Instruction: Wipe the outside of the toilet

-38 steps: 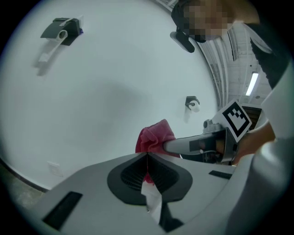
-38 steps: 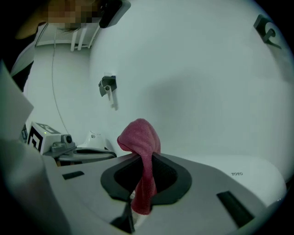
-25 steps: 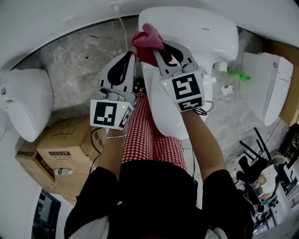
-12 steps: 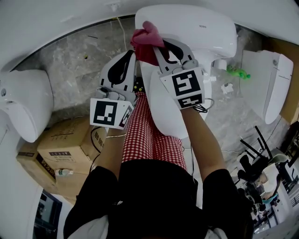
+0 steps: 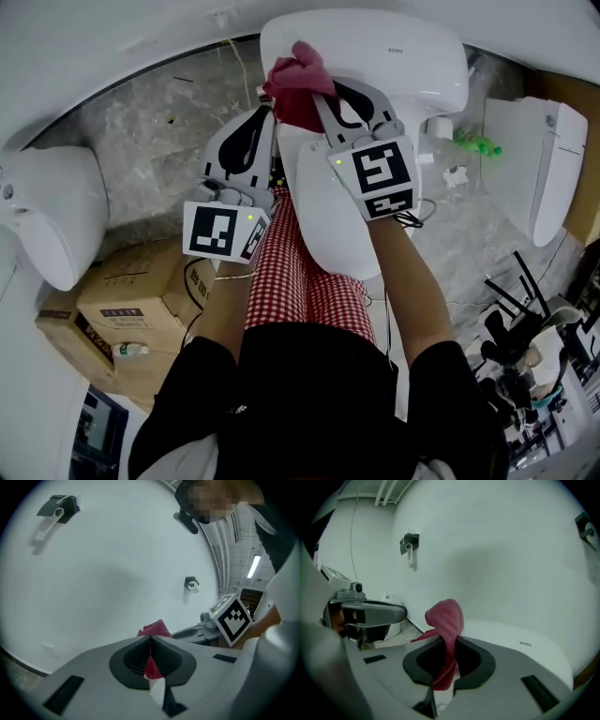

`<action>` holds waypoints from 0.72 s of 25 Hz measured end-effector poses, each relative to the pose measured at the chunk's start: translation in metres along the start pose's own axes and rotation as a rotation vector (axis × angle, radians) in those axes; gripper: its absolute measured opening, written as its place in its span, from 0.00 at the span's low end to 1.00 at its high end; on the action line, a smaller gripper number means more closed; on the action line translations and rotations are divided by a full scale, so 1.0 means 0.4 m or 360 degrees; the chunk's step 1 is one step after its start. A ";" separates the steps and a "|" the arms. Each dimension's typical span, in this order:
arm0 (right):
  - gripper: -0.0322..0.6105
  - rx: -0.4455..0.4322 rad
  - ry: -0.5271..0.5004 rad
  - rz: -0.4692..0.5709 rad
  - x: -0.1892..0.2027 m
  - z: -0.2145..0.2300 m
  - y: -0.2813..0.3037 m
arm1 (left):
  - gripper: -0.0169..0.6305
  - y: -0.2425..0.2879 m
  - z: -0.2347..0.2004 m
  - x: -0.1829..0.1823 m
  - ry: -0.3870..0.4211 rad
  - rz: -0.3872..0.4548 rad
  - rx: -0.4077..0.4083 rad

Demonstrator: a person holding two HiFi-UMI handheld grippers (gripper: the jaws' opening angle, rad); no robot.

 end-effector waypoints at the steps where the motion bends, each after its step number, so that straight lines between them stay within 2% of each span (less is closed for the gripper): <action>1: 0.14 0.0003 0.0001 0.0004 0.000 0.004 -0.004 | 0.04 0.000 0.004 0.000 -0.0001 0.0000 0.0004; 18: 0.14 0.0145 0.0095 0.0058 0.012 0.102 -0.101 | 0.04 0.007 0.059 0.004 0.0040 -0.0012 0.0049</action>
Point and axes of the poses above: the fingertips, and each gripper's own axes: y forward along the fingers, z to its right, x out of its underside, the point moved 7 cm from there along -y, backward along the fingers, and after that the axes turned 15 degrees about -x, right-handed, at the moved point
